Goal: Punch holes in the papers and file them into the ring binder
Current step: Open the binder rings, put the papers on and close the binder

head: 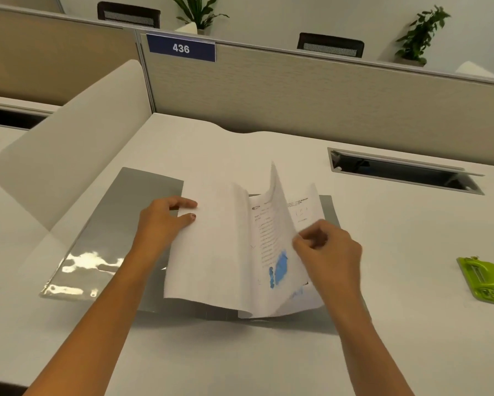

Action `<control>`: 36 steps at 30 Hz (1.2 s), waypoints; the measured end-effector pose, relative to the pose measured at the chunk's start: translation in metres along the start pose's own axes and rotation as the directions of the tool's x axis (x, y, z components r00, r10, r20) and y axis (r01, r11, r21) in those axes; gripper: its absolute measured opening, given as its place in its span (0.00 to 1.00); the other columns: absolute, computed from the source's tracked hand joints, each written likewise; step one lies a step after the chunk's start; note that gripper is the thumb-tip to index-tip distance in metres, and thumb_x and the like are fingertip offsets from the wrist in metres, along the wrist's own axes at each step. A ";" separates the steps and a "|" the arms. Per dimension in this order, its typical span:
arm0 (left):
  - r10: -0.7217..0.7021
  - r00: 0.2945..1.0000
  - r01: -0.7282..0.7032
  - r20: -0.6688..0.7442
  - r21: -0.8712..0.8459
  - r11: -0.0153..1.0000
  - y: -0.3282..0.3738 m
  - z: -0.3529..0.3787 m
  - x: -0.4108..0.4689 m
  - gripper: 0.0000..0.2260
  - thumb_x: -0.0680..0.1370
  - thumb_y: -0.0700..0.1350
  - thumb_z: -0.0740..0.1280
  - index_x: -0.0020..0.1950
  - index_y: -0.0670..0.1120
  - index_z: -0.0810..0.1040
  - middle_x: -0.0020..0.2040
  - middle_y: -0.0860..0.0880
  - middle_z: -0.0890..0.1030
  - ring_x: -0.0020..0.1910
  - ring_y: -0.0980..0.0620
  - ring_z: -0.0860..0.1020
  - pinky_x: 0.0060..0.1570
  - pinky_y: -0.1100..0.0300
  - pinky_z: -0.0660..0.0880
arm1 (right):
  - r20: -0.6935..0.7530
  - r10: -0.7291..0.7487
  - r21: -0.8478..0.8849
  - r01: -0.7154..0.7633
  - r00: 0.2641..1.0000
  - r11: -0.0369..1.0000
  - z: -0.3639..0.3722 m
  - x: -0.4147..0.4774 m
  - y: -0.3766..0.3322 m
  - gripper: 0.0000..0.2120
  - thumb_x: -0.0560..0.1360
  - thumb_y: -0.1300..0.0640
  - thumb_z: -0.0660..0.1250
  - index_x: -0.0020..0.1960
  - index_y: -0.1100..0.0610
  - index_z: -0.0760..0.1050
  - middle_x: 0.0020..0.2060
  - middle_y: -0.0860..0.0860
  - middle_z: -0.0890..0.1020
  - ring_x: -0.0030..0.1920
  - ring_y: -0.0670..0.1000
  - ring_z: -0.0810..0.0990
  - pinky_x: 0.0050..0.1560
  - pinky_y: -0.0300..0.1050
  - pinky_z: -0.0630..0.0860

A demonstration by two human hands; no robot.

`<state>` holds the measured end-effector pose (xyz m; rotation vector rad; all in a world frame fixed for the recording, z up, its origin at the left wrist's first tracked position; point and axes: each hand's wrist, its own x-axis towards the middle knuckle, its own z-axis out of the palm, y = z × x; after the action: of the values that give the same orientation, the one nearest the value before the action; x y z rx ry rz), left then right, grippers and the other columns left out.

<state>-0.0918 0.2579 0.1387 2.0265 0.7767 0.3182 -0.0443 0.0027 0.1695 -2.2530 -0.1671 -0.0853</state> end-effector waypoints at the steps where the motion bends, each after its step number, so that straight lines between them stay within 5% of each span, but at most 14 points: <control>1: -0.009 1.000 0.009 0.003 -0.014 1.000 0.003 0.001 -0.001 0.07 0.73 0.46 0.72 0.51 0.52 0.83 0.51 0.52 0.80 0.52 0.52 0.77 0.47 0.60 0.73 | 0.031 -0.020 0.065 0.017 0.999 0.998 0.005 -0.003 -0.014 0.06 0.69 0.61 0.70 0.35 0.53 0.76 0.30 0.45 0.80 0.33 0.45 0.79 0.30 0.32 0.72; 7: -0.128 0.992 0.126 -0.023 -0.056 0.990 0.025 0.008 -0.006 0.22 0.70 0.69 0.62 0.37 0.52 0.82 0.36 0.54 0.79 0.37 0.54 0.76 0.41 0.59 0.73 | 0.226 -0.255 0.074 0.244 0.940 0.967 0.058 -0.020 -0.072 0.02 0.69 0.59 0.67 0.38 0.55 0.76 0.33 0.48 0.81 0.34 0.46 0.77 0.34 0.35 0.71; 11: -0.098 0.995 0.099 -0.008 0.040 0.994 0.028 0.011 -0.006 0.19 0.71 0.56 0.72 0.30 0.51 0.66 0.30 0.54 0.69 0.29 0.57 0.67 0.31 0.65 0.64 | 0.339 -0.346 0.066 0.345 0.875 0.936 0.089 -0.034 -0.081 0.06 0.76 0.56 0.64 0.49 0.58 0.77 0.44 0.54 0.82 0.43 0.51 0.79 0.44 0.40 0.72; 14: -0.064 0.998 0.065 -0.023 0.049 0.997 0.021 0.007 -0.006 0.16 0.71 0.48 0.74 0.30 0.48 0.68 0.31 0.50 0.71 0.29 0.53 0.69 0.29 0.64 0.66 | 0.317 -0.353 0.094 0.341 0.881 0.935 0.096 -0.033 -0.072 0.09 0.77 0.50 0.64 0.49 0.56 0.77 0.44 0.51 0.82 0.43 0.49 0.79 0.45 0.38 0.72; 17: -0.092 0.996 0.091 -0.019 -0.032 0.995 0.013 0.002 -0.002 0.11 0.71 0.47 0.74 0.36 0.42 0.76 0.34 0.48 0.77 0.31 0.52 0.75 0.30 0.63 0.68 | 0.213 -0.286 0.064 0.279 0.934 0.958 0.087 -0.018 -0.041 0.08 0.76 0.49 0.65 0.46 0.54 0.76 0.40 0.49 0.80 0.38 0.44 0.75 0.39 0.29 0.68; 20: -0.111 0.994 0.111 0.000 -0.095 0.989 0.005 0.000 0.001 0.11 0.70 0.46 0.75 0.35 0.44 0.75 0.34 0.49 0.77 0.32 0.52 0.75 0.31 0.62 0.68 | 0.051 -0.148 0.028 0.147 0.988 0.989 0.072 -0.001 0.014 0.04 0.74 0.57 0.68 0.48 0.55 0.77 0.43 0.51 0.79 0.43 0.48 0.77 0.44 0.36 0.71; 25: -0.117 0.993 0.118 0.017 -0.132 0.984 0.000 0.000 0.001 0.10 0.70 0.46 0.75 0.36 0.45 0.75 0.34 0.50 0.77 0.31 0.53 0.75 0.30 0.64 0.66 | -0.181 0.325 -0.204 -0.359 0.928 0.911 0.038 0.012 0.092 0.14 0.73 0.56 0.69 0.58 0.58 0.75 0.59 0.60 0.73 0.59 0.63 0.70 0.56 0.49 0.67; 27: -0.119 0.993 0.121 0.021 -0.149 0.981 -0.002 -0.001 0.003 0.09 0.70 0.45 0.75 0.40 0.46 0.76 0.38 0.49 0.79 0.35 0.51 0.77 0.32 0.63 0.68 | -0.156 0.452 -0.180 -0.475 0.878 0.861 0.025 0.015 0.105 0.19 0.73 0.55 0.68 0.61 0.59 0.72 0.60 0.61 0.73 0.59 0.64 0.72 0.59 0.55 0.69; 30: -0.134 0.991 0.136 0.022 -0.169 0.976 -0.002 -0.003 0.006 0.15 0.69 0.44 0.76 0.52 0.45 0.77 0.48 0.45 0.81 0.45 0.45 0.81 0.43 0.55 0.77 | -0.008 0.536 -0.065 -0.535 0.844 0.842 0.008 0.019 0.106 0.18 0.74 0.54 0.69 0.61 0.60 0.73 0.57 0.58 0.79 0.58 0.61 0.76 0.57 0.50 0.70; 34: -0.068 0.998 0.070 0.016 -0.184 0.980 -0.001 -0.002 0.001 0.22 0.70 0.42 0.75 0.61 0.54 0.72 0.47 0.50 0.80 0.47 0.54 0.79 0.38 0.58 0.75 | 0.092 0.443 0.044 -0.448 0.892 0.893 -0.007 0.020 0.078 0.09 0.73 0.57 0.70 0.51 0.59 0.81 0.48 0.55 0.83 0.45 0.54 0.79 0.46 0.45 0.73; 36: -0.028 1.000 0.027 -0.002 -0.152 0.988 0.000 -0.002 0.000 0.17 0.72 0.40 0.73 0.58 0.54 0.77 0.52 0.49 0.80 0.53 0.52 0.79 0.46 0.54 0.78 | 0.128 0.365 0.120 -0.380 0.922 0.917 -0.009 0.018 0.053 0.06 0.71 0.56 0.72 0.47 0.57 0.81 0.42 0.51 0.84 0.41 0.50 0.80 0.40 0.42 0.73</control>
<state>-0.0926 0.2596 0.1393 1.8712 0.7591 0.3547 -0.0187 -0.0359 0.1367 -2.1079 0.1991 0.2417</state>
